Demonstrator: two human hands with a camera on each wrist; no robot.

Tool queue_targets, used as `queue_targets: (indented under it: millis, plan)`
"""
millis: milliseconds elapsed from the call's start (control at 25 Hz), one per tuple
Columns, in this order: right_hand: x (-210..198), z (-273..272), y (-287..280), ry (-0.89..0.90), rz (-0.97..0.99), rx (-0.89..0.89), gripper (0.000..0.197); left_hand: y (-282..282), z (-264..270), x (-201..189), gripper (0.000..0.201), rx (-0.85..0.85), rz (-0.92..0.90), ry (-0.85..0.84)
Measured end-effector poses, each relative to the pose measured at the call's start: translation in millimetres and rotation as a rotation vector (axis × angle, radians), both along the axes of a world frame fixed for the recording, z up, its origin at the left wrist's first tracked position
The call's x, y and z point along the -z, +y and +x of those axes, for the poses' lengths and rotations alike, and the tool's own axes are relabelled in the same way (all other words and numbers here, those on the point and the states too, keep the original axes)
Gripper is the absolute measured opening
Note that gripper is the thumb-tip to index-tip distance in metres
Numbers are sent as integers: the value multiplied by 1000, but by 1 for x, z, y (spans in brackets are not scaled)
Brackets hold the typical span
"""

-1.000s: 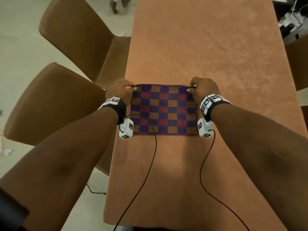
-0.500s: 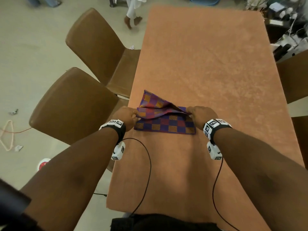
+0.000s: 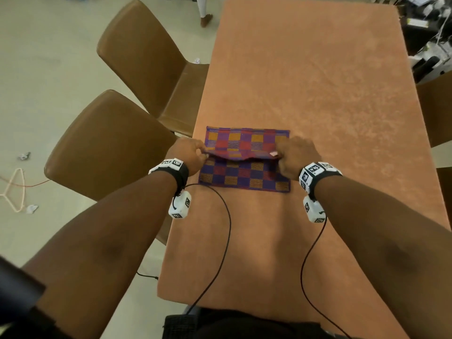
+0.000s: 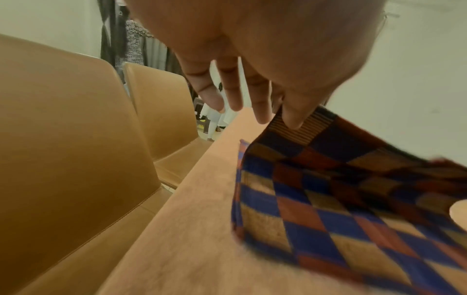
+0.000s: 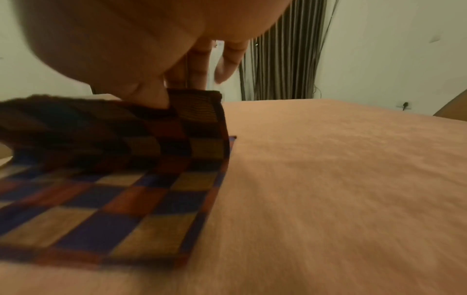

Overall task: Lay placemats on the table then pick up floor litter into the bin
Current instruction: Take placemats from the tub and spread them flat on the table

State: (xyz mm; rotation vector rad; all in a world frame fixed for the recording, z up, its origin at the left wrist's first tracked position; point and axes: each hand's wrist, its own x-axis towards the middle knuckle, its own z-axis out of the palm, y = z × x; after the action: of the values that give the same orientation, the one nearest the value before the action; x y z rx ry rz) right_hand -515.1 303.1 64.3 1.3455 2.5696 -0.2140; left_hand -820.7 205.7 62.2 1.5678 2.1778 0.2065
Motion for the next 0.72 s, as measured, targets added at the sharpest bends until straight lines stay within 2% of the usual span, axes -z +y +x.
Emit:
queue_targets:
  millis: [120,240,400,720]
  plan:
    - [21,14,-34,11,-304,-15,13,-26,6,8,15,294,-202,156]
    - [44,22,-67,65,-425,-24,7,-55,14,19,25,474,-396,270]
    - [52,20,-105,74,-470,-71,8,-84,20,24,30,562,-533,288]
    - [43,19,-175,-2,-591,-81,20,-136,26,24,38,692,-579,298]
